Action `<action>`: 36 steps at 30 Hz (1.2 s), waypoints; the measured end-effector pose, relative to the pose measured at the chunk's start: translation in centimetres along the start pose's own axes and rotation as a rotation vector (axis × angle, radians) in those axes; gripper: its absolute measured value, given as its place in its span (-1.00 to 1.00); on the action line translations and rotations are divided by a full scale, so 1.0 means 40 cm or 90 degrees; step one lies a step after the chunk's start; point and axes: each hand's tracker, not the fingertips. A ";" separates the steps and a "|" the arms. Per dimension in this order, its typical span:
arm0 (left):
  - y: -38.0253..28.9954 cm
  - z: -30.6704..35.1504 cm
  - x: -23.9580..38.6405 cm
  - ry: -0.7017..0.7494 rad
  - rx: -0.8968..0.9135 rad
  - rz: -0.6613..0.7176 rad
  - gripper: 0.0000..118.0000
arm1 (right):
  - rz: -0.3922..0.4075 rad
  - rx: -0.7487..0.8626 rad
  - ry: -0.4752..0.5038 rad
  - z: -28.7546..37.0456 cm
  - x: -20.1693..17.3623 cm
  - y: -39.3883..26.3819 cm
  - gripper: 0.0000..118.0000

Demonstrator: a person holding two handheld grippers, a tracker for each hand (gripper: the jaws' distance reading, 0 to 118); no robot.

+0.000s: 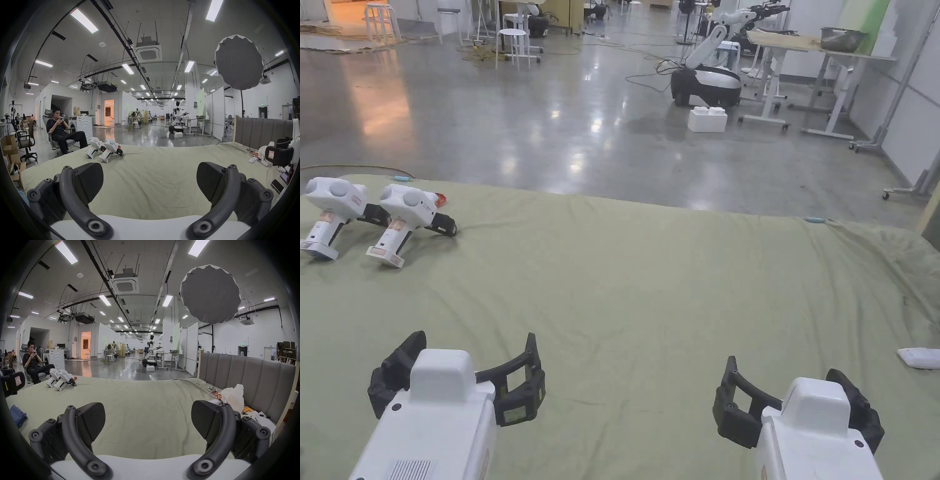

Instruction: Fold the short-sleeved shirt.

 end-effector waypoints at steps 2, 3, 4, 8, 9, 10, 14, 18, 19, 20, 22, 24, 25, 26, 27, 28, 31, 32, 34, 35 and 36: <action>0.006 -0.004 -0.004 0.003 -0.002 0.008 0.98 | -0.009 0.006 0.038 -0.006 0.004 0.005 0.84; 0.007 -0.006 -0.006 0.001 -0.005 0.012 0.98 | -0.018 0.006 0.040 -0.009 0.005 0.004 0.84; 0.010 -0.008 -0.008 0.001 -0.012 0.017 0.98 | -0.021 0.000 0.039 -0.012 0.004 0.006 0.84; 0.009 -0.005 -0.009 -0.002 -0.009 0.025 0.98 | -0.061 -0.023 -0.003 -0.021 -0.007 0.006 0.84; 0.007 -0.002 -0.010 -0.005 0.002 0.023 0.98 | -0.073 -0.029 -0.011 -0.024 -0.008 0.005 0.84; 0.006 0.001 -0.009 -0.004 0.013 0.019 0.98 | -0.080 -0.041 -0.022 -0.029 -0.010 0.006 0.84; 0.015 0.002 -0.005 0.011 0.011 0.002 0.98 | -0.094 -0.075 -0.062 -0.042 -0.015 0.012 0.84; 0.018 0.000 -0.019 -0.011 0.016 0.013 0.99 | -0.140 -0.107 -0.064 -0.044 -0.004 0.017 0.84; 0.019 -0.002 -0.019 -0.009 0.011 0.017 0.99 | -0.161 -0.118 -0.063 -0.042 -0.001 0.017 0.84; 0.019 -0.004 -0.021 -0.005 0.004 0.021 0.99 | -0.180 -0.127 -0.058 -0.041 0.002 0.018 0.84; 0.017 -0.005 -0.022 0.000 -0.001 0.022 0.99 | -0.203 -0.139 -0.054 -0.039 0.009 0.021 0.84; 0.013 -0.008 -0.020 0.004 -0.007 0.017 0.99 | -0.231 -0.150 -0.058 -0.042 0.014 0.025 0.84; 0.013 -0.008 -0.018 0.007 -0.013 0.014 0.99 | -0.246 -0.158 -0.064 -0.043 0.017 0.028 0.84; 0.013 -0.008 -0.017 0.004 -0.016 0.013 0.99 | -0.257 -0.168 -0.070 -0.045 0.020 0.032 0.84; 0.012 -0.007 -0.017 0.001 -0.017 0.014 0.99 | -0.262 -0.172 -0.071 -0.047 0.022 0.034 0.84; 0.012 -0.007 -0.017 -0.001 -0.018 0.015 0.99 | -0.260 -0.174 -0.072 -0.048 0.025 0.037 0.84; 0.010 -0.006 -0.019 0.000 -0.014 0.018 0.99 | -0.249 -0.186 -0.088 -0.048 0.022 0.035 0.84; 0.011 -0.006 -0.020 0.002 -0.013 0.019 0.99 | -0.239 -0.187 -0.090 -0.047 0.022 0.034 0.84; 0.012 -0.007 -0.023 0.001 -0.018 0.022 0.99 | -0.225 -0.187 -0.089 -0.044 0.017 0.031 0.84; 0.011 -0.007 -0.023 0.001 -0.018 0.023 0.99 | -0.222 -0.192 -0.087 -0.044 0.016 0.030 0.84; 0.010 -0.007 -0.024 0.001 -0.018 0.023 0.99 | -0.217 -0.197 -0.087 -0.045 0.014 0.029 0.84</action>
